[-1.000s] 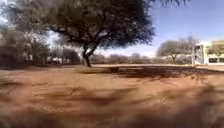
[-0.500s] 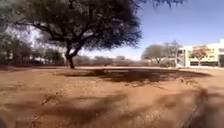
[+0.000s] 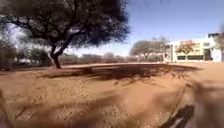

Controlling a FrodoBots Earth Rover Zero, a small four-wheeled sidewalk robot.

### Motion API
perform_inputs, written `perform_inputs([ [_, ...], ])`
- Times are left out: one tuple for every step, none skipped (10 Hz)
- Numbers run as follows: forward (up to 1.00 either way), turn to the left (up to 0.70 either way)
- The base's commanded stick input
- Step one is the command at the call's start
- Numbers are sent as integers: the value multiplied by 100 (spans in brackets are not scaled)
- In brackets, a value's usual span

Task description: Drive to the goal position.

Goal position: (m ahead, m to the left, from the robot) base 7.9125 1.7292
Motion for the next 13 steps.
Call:
perform_inputs([
  [100,-27],
  [100,-27],
  [100,-27],
  [100,-16],
  [100,-4],
  [100,0],
  [100,0],
  [100,0],
  [100,0],
  [100,0],
  [100,0],
  [100,0],
  [100,0],
])
